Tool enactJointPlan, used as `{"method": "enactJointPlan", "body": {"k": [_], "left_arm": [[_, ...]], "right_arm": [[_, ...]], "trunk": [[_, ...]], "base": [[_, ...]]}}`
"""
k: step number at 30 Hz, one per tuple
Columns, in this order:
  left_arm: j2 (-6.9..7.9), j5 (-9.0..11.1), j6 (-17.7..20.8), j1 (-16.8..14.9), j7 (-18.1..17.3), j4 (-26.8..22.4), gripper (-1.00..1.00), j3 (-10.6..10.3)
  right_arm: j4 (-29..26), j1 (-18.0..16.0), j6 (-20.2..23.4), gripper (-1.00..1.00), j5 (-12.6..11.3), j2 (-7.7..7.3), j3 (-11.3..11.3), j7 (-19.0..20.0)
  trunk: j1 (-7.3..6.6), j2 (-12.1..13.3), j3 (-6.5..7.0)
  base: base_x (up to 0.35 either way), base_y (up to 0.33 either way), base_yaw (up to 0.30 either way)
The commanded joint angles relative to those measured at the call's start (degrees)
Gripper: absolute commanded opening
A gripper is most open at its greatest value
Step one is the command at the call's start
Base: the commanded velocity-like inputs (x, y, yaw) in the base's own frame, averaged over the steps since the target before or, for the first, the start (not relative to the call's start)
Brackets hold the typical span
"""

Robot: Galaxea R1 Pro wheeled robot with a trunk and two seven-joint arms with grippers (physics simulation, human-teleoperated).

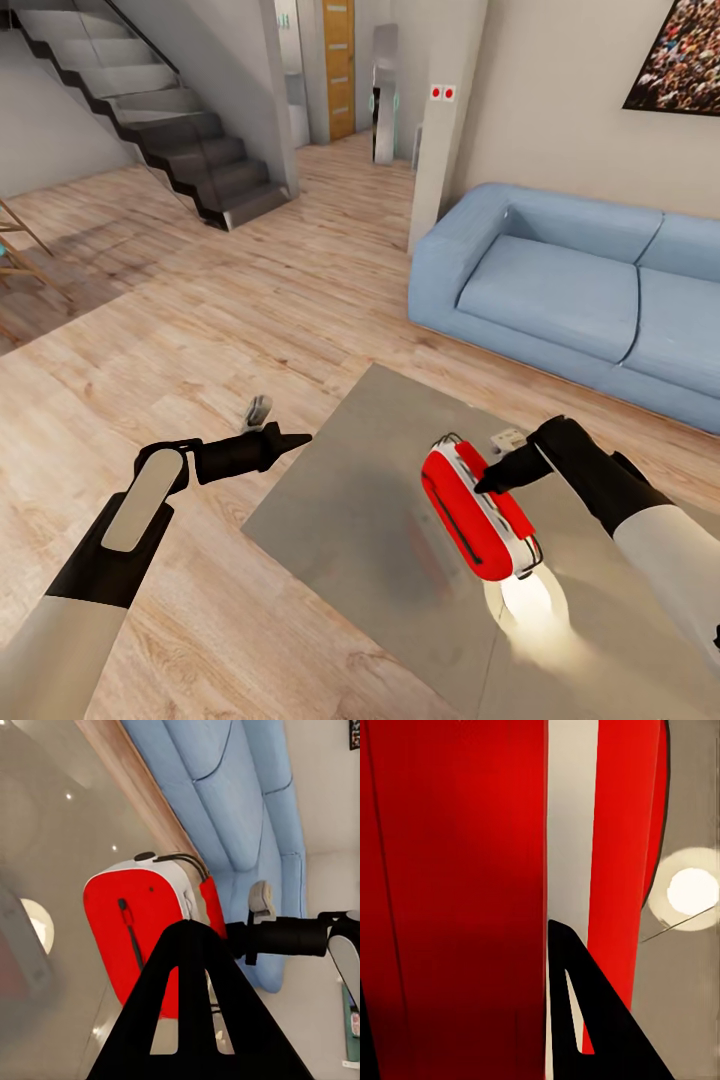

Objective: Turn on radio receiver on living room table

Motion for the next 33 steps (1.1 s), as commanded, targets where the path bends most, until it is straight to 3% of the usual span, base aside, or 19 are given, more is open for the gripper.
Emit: {"method": "enactJointPlan", "body": {"k": [1, 5, 7, 9, 12, 18, 29, 33], "left_arm": [[0.00, 0.00, 0.00, 0.00, 0.00, 0.00, -1.00, 0.00], [0.00, 0.00, 0.00, 0.00, 0.00, 0.00, -1.00, 0.00], [0.00, 0.00, 0.00, 0.00, 0.00, 0.00, -1.00, 0.00], [0.00, 0.00, 0.00, 0.00, 0.00, 0.00, -1.00, 0.00], [0.00, 0.00, 0.00, 0.00, 0.00, 0.00, -1.00, 0.00], [0.00, 0.00, 0.00, 0.00, 0.00, 0.00, -1.00, 0.00], [0.00, 0.00, 0.00, 0.00, 0.00, 0.00, -1.00, 0.00], [0.00, 0.00, 0.00, 0.00, 0.00, 0.00, -1.00, 0.00]], "right_arm": [[-0.09, -0.01, -0.37, -1.00, -0.15, 0.03, -0.33, -1.06], [-0.21, -0.01, -3.26, -1.00, -1.14, 0.14, -1.19, -7.51], [-0.22, 0.02, -4.32, -1.00, -3.57, 0.13, -1.28, -10.31], [-0.22, 0.00, -5.57, -1.00, -7.83, 0.05, -1.33, -13.95], [-0.05, -0.01, -6.22, -1.00, -9.59, 0.15, -1.32, -17.01], [0.56, 0.03, -6.86, -1.00, -10.16, 0.63, -1.32, -18.13], [6.33, 0.02, -13.68, -1.00, -10.49, 1.18, -1.26, -18.22], [9.76, 0.00, -17.01, -1.00, -11.74, 1.30, -1.19, -18.21]], "trunk": [[0.00, 0.00, 0.00], [0.00, 0.00, 0.00], [0.00, 0.00, 0.00], [0.00, 0.00, 0.00], [0.00, 0.00, 0.00], [0.00, 0.00, 0.00], [0.00, 0.00, 0.00], [0.00, 0.00, 0.00]], "base": [[0.000, 0.000, 0.000], [0.000, 0.000, 0.000], [0.000, 0.000, 0.000], [0.000, 0.000, 0.000], [0.000, 0.000, 0.000], [0.000, 0.000, 0.000], [0.000, 0.000, 0.000], [0.000, 0.000, 0.000]]}}
